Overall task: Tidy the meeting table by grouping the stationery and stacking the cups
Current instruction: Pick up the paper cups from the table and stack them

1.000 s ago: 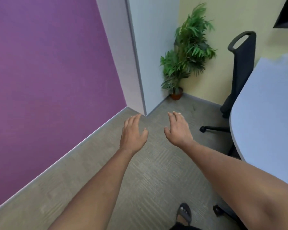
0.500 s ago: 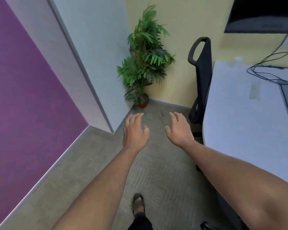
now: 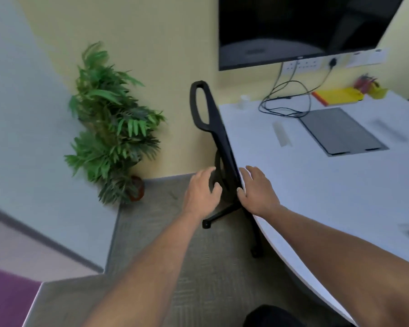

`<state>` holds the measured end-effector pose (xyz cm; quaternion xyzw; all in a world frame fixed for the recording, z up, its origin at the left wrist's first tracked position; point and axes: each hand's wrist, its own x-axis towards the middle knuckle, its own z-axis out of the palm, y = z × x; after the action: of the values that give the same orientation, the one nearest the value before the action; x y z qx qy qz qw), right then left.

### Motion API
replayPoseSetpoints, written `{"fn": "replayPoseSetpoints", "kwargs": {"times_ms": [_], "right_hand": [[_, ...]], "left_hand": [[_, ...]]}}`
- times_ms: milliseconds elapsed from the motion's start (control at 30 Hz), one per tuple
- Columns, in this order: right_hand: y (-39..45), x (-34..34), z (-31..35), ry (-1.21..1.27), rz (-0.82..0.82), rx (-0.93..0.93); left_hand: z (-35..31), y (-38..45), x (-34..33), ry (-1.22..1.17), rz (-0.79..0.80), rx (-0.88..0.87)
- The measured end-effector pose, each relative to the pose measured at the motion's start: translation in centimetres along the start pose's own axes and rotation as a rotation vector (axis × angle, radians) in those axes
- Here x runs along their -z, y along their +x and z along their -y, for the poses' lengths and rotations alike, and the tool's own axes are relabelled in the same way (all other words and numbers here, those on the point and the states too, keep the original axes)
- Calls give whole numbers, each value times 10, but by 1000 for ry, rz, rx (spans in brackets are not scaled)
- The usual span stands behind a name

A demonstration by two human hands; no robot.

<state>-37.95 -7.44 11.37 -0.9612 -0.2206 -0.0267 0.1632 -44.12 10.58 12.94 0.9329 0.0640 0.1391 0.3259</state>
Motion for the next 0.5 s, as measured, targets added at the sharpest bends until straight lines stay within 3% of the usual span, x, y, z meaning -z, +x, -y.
{"fn": "replayPoseSetpoints", "kwargs": {"times_ms": [100,367,500], "right_hand": [[23,2,-29,-18,-19,-88],[100,-1,-116,50,-47,-271],[141,3,-149,80,-39,-301]], "left_hand": [[-4,37,-26,6,87,-116],[-18,139,-90,-70,226,-186],[-30,196,-115,-116,213,-167]]}}
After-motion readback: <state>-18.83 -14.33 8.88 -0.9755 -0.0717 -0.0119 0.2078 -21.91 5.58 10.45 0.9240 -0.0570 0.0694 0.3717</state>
